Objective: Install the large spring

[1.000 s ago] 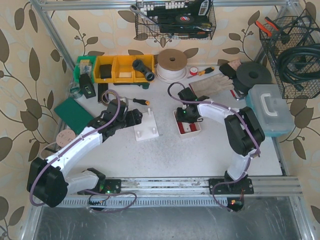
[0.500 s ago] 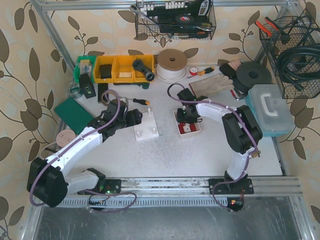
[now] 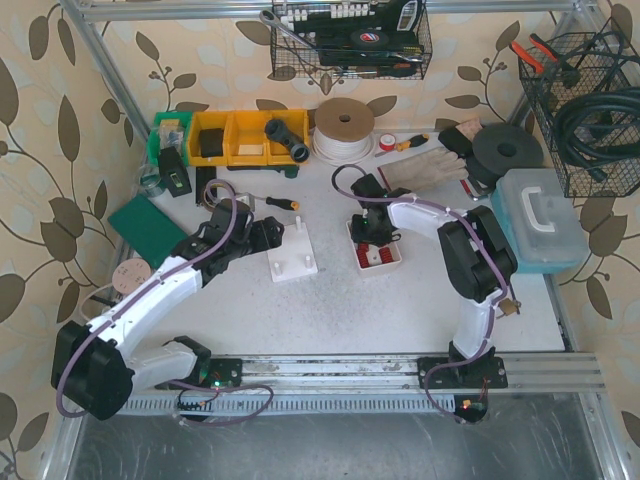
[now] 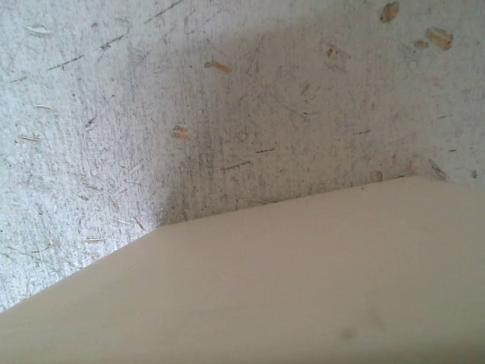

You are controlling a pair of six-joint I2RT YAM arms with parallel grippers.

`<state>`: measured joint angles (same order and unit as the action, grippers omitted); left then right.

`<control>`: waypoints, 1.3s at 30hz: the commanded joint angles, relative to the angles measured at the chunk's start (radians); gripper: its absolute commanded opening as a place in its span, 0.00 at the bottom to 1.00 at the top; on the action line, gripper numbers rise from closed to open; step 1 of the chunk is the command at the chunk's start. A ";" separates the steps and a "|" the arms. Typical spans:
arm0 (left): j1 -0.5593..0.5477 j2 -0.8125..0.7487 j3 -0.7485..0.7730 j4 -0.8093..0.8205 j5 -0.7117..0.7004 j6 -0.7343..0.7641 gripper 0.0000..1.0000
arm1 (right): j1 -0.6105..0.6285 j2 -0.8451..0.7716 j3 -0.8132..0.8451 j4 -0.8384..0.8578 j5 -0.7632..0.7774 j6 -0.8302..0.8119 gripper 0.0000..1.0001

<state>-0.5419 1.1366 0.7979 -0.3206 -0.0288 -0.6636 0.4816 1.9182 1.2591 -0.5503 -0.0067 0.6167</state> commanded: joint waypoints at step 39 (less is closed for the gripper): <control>0.010 -0.018 -0.002 0.149 0.311 -0.023 0.88 | -0.006 -0.464 -0.238 0.337 -0.116 0.055 0.00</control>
<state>-0.5396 1.1236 0.7723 -0.2878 0.1097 -0.6575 0.4702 1.4948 1.0664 -0.4061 -0.0208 0.6407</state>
